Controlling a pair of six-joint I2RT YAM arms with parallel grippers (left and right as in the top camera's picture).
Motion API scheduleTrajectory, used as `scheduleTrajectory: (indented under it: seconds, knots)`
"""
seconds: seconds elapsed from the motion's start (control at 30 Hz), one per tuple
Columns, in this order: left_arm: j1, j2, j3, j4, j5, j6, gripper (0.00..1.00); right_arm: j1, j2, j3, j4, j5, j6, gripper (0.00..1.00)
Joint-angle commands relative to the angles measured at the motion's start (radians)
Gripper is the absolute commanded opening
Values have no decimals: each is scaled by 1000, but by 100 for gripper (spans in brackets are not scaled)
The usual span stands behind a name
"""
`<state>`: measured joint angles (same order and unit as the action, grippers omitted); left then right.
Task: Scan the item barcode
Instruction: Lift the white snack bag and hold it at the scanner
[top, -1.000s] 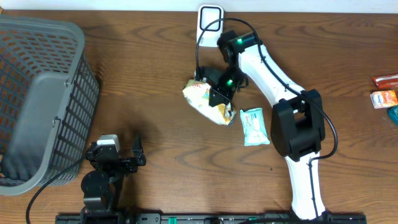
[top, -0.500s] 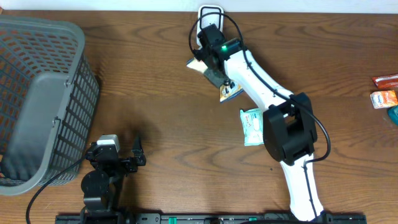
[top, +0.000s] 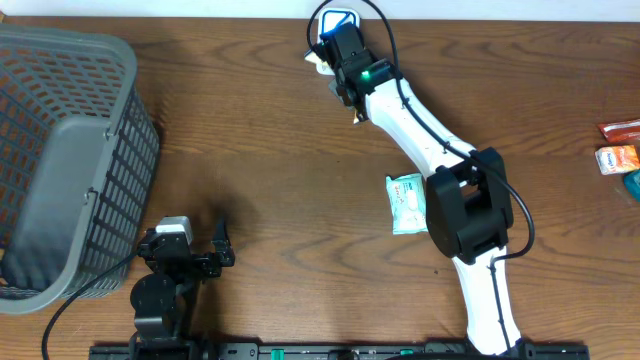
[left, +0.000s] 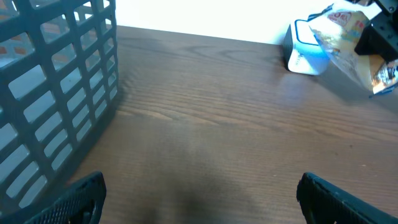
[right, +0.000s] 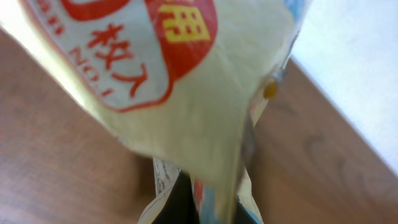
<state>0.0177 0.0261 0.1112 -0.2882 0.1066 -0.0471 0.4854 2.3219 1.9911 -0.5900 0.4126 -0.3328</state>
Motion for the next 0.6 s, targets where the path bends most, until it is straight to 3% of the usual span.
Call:
scheduleTrajectory:
  seconds: [0.0, 0.3, 0.57]
  knots:
    - [3, -2, -15, -25, 13, 17, 98, -15, -8, 4, 72, 55, -74, 1]
    - [3, -2, -15, -25, 13, 17, 98, -35, 80, 66, 220, 140, -181, 1]
    - [3, -2, -15, -25, 13, 17, 98, -44, 132, 143, 184, 130, -163, 1]
